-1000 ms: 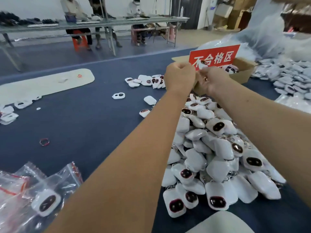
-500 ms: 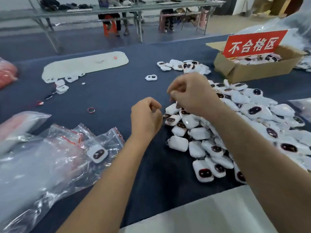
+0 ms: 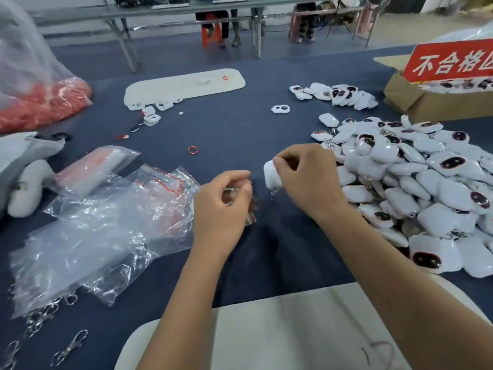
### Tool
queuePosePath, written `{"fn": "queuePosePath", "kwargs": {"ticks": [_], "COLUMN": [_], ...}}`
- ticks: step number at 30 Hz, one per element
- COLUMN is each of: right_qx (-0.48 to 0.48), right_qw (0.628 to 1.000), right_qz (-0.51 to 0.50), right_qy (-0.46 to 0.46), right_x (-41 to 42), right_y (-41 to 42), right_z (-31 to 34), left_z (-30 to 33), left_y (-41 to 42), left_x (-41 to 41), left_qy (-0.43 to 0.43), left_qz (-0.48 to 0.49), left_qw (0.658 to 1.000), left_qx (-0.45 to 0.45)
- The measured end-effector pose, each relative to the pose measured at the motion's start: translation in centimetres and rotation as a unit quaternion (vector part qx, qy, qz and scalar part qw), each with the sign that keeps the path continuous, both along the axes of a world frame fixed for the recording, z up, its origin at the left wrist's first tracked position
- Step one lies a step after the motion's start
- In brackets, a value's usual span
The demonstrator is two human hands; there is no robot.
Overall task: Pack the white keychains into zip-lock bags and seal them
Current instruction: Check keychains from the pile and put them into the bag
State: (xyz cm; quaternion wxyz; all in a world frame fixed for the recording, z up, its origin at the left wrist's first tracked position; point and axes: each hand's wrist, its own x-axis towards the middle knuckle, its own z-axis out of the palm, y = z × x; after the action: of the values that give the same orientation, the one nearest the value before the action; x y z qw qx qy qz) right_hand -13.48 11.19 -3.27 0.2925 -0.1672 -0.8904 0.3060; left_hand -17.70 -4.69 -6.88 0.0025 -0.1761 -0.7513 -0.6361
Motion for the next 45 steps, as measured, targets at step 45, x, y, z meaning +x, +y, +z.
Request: {"fn": "queuePosePath", "kwargs": {"ticks": [45], "right_qx": [-0.333], "right_qw": [0.926], "right_qz": [0.16], "right_qy": [0.076], "right_x": [-0.6], "right_y": [-2.7], "right_z": [-6.2], "left_z": [-0.9], "left_y": [-1.7], "left_x": [-2.3], "left_qy": [-0.119], "left_qz": [-0.068], "left_qw": [0.989], "left_qx": [0.047]}}
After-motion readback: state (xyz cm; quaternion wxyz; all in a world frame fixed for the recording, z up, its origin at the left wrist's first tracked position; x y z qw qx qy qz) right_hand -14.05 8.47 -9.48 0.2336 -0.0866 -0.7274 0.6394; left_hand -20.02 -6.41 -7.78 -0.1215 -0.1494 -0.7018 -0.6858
